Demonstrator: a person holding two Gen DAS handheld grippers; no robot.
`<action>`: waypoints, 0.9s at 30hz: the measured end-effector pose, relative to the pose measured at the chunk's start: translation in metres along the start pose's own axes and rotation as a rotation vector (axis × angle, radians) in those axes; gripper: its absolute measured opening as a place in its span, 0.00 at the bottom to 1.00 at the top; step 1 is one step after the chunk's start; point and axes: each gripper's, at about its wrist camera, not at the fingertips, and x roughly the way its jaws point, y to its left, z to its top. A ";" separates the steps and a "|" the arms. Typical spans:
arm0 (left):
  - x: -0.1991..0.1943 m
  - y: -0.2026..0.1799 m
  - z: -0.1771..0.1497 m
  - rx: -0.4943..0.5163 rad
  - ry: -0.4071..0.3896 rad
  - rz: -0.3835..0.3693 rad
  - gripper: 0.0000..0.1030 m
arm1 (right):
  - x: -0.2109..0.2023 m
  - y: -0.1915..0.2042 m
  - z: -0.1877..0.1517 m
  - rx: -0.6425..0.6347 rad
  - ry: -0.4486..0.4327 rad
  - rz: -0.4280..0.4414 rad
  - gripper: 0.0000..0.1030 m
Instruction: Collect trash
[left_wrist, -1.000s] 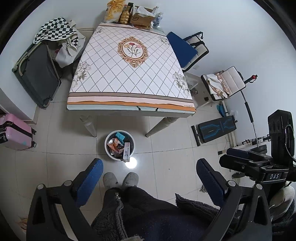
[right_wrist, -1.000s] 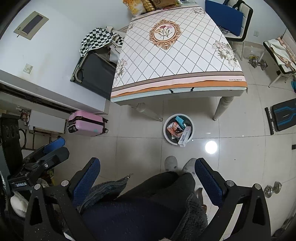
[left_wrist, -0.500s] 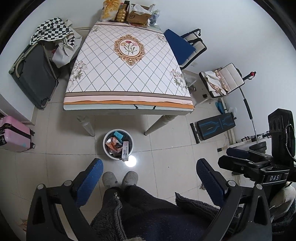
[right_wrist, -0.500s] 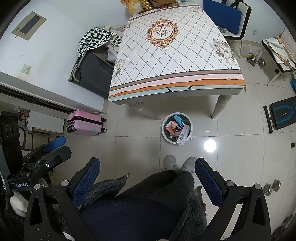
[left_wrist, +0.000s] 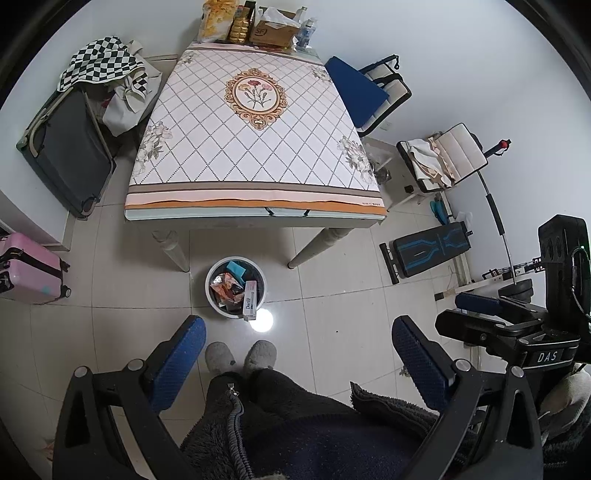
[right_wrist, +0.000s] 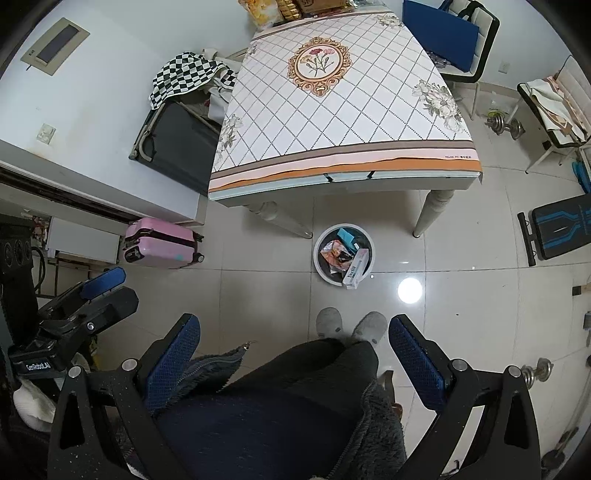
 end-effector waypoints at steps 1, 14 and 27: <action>0.000 0.000 0.000 0.000 0.001 0.000 1.00 | 0.000 0.000 0.000 0.000 0.000 0.000 1.00; 0.000 -0.001 -0.002 0.003 0.006 0.000 1.00 | -0.004 -0.003 0.001 -0.007 -0.004 -0.004 1.00; 0.000 0.000 -0.004 0.006 0.006 0.003 1.00 | -0.003 -0.006 0.004 -0.017 0.000 -0.002 1.00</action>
